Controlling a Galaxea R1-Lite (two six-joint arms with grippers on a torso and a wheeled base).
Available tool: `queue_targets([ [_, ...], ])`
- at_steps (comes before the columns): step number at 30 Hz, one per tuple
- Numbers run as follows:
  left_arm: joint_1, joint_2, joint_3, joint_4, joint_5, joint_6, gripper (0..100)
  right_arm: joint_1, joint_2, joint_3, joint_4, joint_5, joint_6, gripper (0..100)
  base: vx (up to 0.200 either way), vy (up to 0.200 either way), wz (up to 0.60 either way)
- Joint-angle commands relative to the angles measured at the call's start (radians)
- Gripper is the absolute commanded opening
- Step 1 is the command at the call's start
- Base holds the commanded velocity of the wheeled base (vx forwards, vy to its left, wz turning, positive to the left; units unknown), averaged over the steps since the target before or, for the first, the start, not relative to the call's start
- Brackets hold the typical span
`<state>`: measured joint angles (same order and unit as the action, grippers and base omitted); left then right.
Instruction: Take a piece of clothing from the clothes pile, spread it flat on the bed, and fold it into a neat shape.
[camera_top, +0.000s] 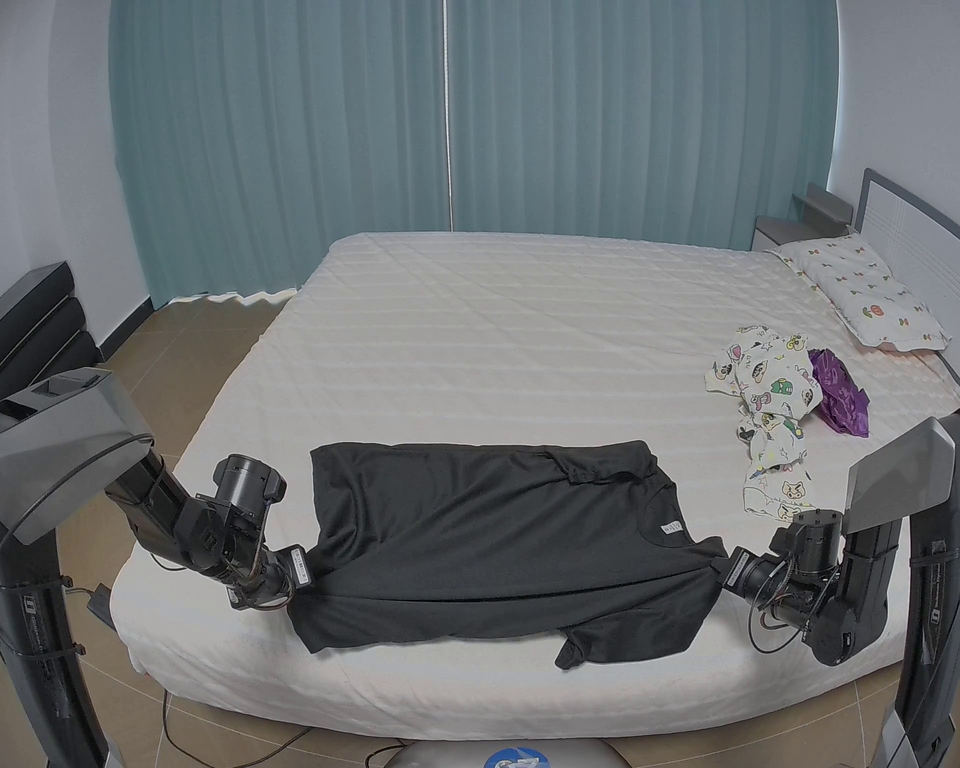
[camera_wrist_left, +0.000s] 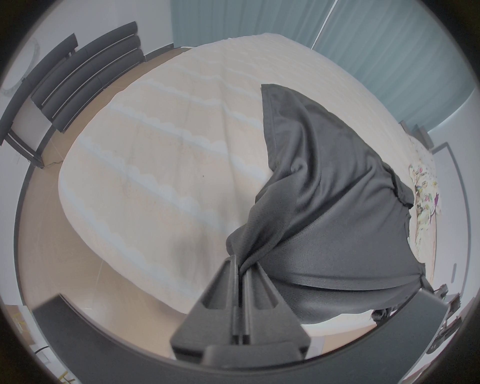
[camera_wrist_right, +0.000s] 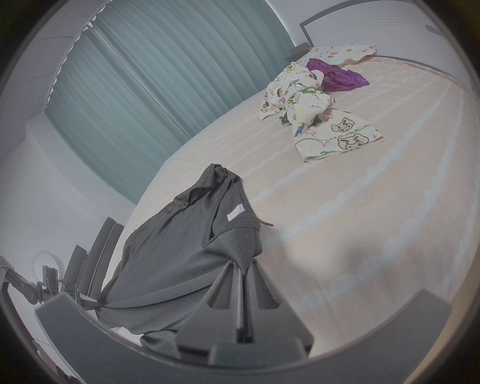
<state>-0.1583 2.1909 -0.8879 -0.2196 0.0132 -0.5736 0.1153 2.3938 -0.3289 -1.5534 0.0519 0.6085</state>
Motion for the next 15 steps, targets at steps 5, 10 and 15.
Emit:
queue_targets([
  [5, 0.019, 0.125, -0.121, -0.081, -0.015, -0.15, 0, -0.003, 0.088, -0.177, -0.013, 0.006, -0.001, 0, 0.0, 0.0, 0.0],
  [10, 0.02, 0.133, -0.16, -0.116, -0.015, -0.215, 0, -0.003, 0.122, -0.259, -0.004, 0.005, -0.003, 0, 0.0, 0.0, 0.0],
  [15, 0.023, 0.165, -0.186, -0.227, -0.006, -0.287, 0, 0.007, 0.145, -0.38, 0.009, 0.006, -0.007, 0, 0.0, 0.0, 0.0],
])
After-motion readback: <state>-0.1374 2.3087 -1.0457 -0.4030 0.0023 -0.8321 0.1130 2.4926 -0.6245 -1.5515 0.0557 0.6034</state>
